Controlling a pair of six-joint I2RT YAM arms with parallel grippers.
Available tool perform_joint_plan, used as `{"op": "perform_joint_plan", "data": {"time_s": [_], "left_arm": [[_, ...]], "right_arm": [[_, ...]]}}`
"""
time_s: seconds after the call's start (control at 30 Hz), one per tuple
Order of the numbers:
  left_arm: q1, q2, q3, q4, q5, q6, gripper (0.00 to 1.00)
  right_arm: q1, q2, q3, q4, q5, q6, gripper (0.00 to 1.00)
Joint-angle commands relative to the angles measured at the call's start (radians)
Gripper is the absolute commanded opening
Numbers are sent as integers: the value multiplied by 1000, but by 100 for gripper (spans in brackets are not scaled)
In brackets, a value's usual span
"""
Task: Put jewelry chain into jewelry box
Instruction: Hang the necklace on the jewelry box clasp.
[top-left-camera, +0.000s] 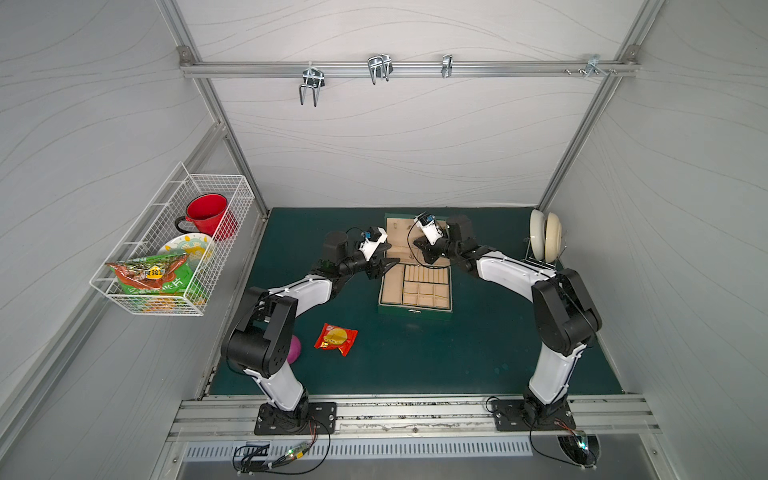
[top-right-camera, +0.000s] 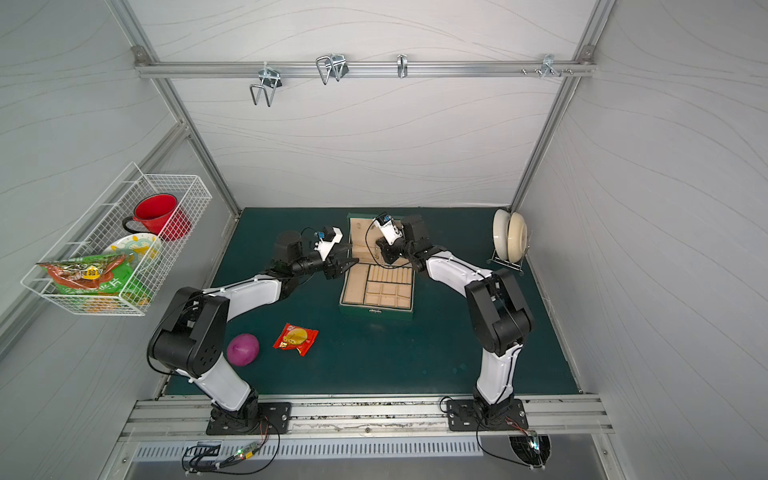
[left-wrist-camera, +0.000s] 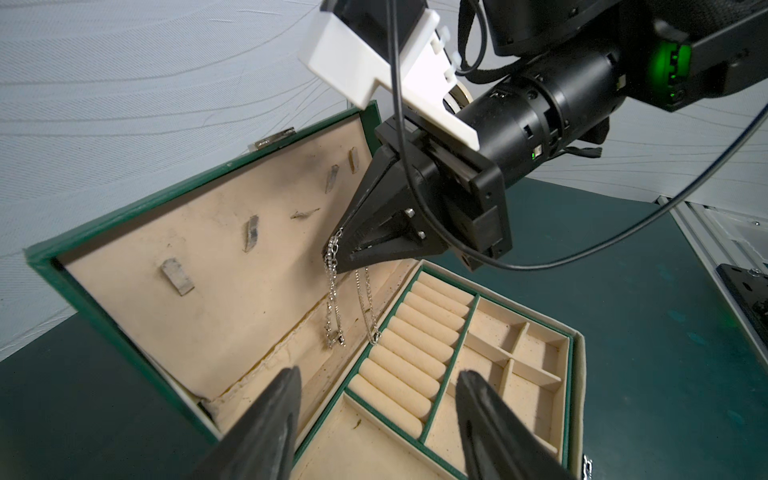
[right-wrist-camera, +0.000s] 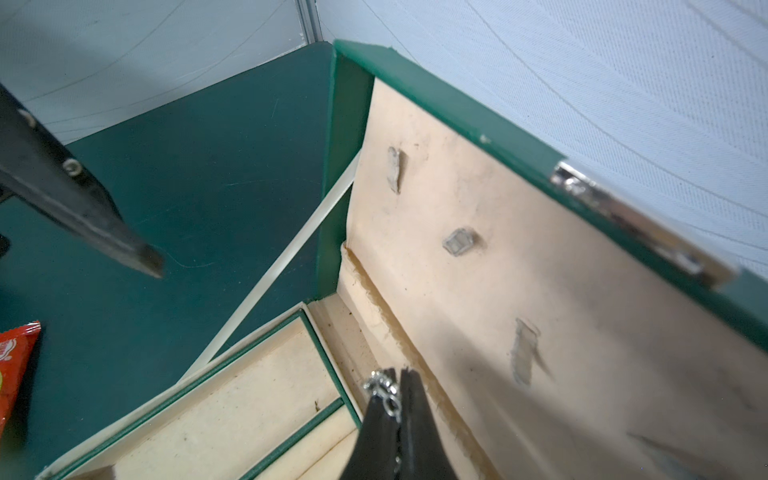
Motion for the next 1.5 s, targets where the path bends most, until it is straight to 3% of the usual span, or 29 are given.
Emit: {"op": "perform_joint_plan", "data": {"time_s": [0.0, 1.2, 1.47], "left_arm": [[4, 15, 45, 11, -6, 14, 64], [3, 22, 68, -29, 12, 33, 64], [-19, 202, 214, 86, 36, -68, 60]], "right_arm": [[-11, 10, 21, 37, -8, -20, 0], [-31, 20, 73, 10, 3, -49, 0], [-35, 5, 61, 14, -3, -41, 0]]}}
